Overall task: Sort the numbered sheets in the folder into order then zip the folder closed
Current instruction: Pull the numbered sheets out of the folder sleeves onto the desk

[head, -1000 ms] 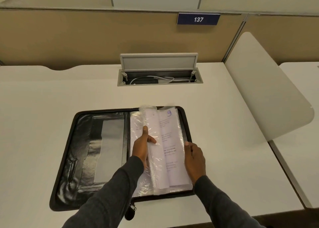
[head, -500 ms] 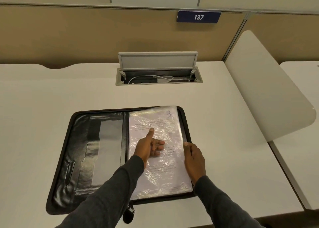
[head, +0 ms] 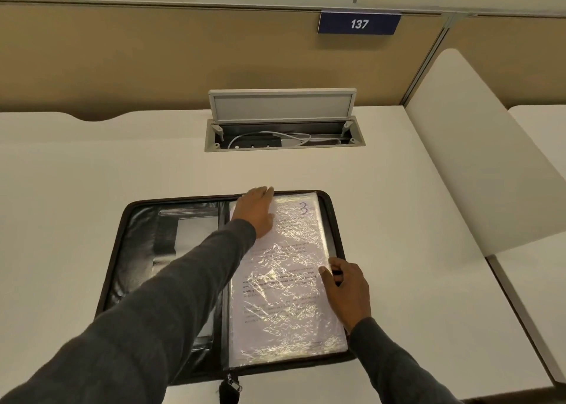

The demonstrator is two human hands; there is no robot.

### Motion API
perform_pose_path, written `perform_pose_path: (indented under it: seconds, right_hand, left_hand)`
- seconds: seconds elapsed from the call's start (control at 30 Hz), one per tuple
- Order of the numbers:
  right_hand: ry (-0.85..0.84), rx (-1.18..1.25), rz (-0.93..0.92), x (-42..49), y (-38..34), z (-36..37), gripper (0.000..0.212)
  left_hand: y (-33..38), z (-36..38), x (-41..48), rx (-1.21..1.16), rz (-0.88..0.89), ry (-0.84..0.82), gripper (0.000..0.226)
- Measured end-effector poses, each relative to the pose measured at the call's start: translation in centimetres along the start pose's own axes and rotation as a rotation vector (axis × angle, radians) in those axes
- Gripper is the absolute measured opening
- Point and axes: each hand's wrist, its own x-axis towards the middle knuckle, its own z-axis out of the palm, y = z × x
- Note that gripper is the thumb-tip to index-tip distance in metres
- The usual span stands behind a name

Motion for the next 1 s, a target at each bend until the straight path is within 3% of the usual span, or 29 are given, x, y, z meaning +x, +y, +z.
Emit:
perform_pose_path:
  seconds: [0.1,0.23,0.47,0.77,1.0]
  right_hand:
    - [0.011,0.002,-0.019,0.0,-0.1,0.3,0.043]
    - [0.031,0.018,-0.056,-0.1,-0.4,0.5,0.039]
    - [0.040,0.020,-0.040,0.4,-0.6,0.6,0.041]
    - [0.019,0.036,0.011,0.9,-0.8,0.7,0.041]
    - [0.033,-0.010,-0.001,1.4,-0.6,1.3,0.037]
  left_hand:
    - [0.0,-1.1,1.8,0.065,-0.005,-0.006,0.046]
    - [0.1,-2.0,2.7,-0.030,0.030,0.057,0.010]
    - [-0.8,-2.4,3.8,-0.122,0.083,-0.012,0.007]
    - [-1.3,-3.7,4.3,-0.462,0.044,-0.079,0.008]
    - [-0.9,-4.4,4.6,-0.412,0.108,-0.102,0.016]
